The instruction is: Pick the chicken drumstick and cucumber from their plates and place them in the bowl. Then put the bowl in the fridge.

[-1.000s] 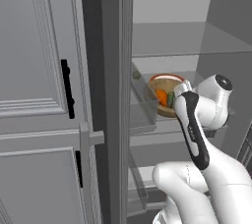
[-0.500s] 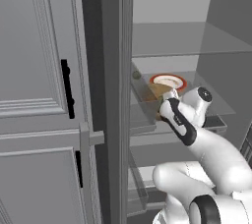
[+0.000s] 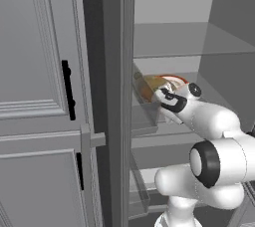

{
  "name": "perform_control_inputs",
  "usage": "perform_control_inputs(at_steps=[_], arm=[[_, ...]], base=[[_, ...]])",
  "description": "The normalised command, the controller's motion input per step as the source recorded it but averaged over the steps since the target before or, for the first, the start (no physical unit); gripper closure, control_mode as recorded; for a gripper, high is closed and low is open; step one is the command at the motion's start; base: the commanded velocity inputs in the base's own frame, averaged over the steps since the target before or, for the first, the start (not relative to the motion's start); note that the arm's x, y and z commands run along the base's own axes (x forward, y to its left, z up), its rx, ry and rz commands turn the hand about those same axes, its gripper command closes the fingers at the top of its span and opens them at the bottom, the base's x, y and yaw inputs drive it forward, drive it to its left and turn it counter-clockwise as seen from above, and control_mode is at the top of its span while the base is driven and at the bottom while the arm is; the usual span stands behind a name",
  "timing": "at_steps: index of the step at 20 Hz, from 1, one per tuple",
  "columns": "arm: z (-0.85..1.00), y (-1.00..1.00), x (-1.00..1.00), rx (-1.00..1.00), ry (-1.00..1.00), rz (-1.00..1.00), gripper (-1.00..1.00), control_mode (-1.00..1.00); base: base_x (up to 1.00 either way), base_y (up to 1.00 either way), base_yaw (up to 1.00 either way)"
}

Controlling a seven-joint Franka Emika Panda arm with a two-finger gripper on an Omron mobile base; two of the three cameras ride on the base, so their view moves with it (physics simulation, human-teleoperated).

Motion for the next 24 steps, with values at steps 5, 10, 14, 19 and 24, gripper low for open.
perform_control_inputs(at_steps=[5, 10, 14, 19, 24], arm=[[-0.07, 0.06, 0.12, 0.0, -0.06, 0.0, -1.0, -1.0], [0.0, 0.0, -0.2, 0.0, -0.14, 0.01, -1.0, -1.0], [0.24, 0.0, -0.61, 0.0, -0.29, 0.0, -1.0, -1.0], [0.99, -0.03, -0.78, -0.01, -0.2, 0.0, -1.0, -1.0], [1.0, -0.15, -0.47, 0.0, 0.05, 0.01, -1.0, -1.0]], base=[[0.0, 0.0, 0.0], [0.0, 0.0, 0.0], [0.0, 0.0, 0.0], [0.0, 0.0, 0.0], [0.0, 0.0, 0.0]])
